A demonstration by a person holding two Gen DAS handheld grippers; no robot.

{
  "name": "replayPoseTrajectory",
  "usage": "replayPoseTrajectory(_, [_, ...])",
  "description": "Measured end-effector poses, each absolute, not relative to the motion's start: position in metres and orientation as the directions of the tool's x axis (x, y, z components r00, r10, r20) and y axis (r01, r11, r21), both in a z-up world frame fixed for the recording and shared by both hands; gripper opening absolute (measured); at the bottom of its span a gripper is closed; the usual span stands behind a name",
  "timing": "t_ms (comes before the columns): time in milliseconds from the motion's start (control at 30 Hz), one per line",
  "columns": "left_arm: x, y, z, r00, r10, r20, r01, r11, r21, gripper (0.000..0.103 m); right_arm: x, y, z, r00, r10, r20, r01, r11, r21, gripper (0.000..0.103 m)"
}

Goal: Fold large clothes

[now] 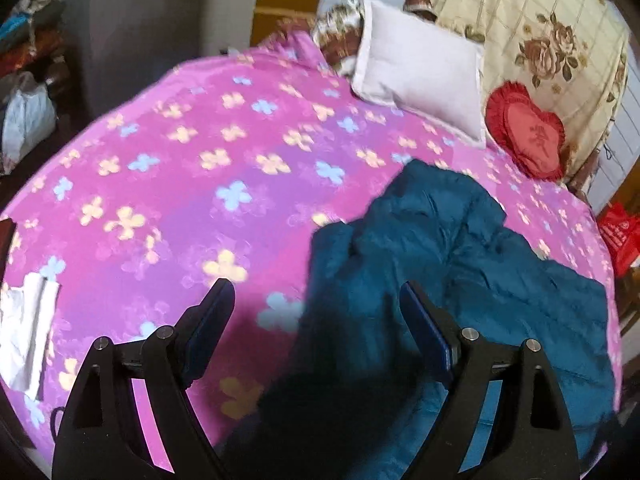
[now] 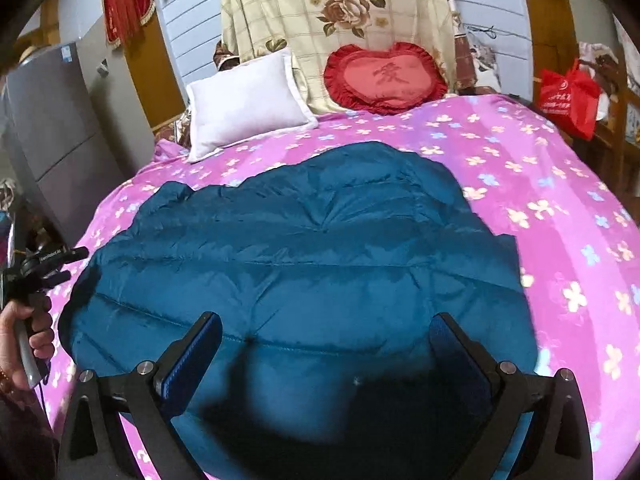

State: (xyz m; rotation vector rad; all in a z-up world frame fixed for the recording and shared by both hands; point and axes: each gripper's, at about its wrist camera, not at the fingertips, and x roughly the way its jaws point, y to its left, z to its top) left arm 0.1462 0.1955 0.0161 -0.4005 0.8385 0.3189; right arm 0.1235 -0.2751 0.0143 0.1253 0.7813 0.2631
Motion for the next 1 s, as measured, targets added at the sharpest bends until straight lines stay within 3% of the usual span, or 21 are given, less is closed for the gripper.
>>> replayPoseTrajectory(100, [0.149, 0.168, 0.003, 0.616, 0.059, -0.785, -0.347, 0.915, -0.203, 0.085, 0.137, -0.262, -0.011, 0.62, 0.24, -0.747, -0.196, 0.969, 0.149, 0.103])
replayPoseTrajectory(167, [0.148, 0.139, -0.012, 0.596, 0.144, -0.79, -0.295, 0.954, -0.048, 0.085, 0.134, -0.254, -0.012, 0.644, 0.199, -0.738, -0.191, 0.977, 0.097, 0.103])
replayPoseTrajectory(267, [0.151, 0.129, -0.012, 0.566, 0.195, -0.801, -0.319, 0.948, 0.004, 0.085, 0.128, -0.249, -0.015, 0.667, 0.166, -0.726, -0.179, 0.982, 0.06, 0.103])
replayPoseTrajectory(633, [0.149, 0.153, -0.028, 0.541, 0.107, -0.834, -0.409, 0.9, -0.149, 0.102, 0.123, -0.246, -0.02, 0.695, 0.129, -0.707, -0.168, 0.986, 0.015, 0.103])
replayPoseTrajectory(1000, [0.148, 0.153, -0.029, 0.557, 0.104, -0.824, -0.4, 0.903, -0.157, 0.102, 0.122, -0.244, -0.02, 0.695, 0.126, -0.708, -0.174, 0.985, 0.004, 0.103])
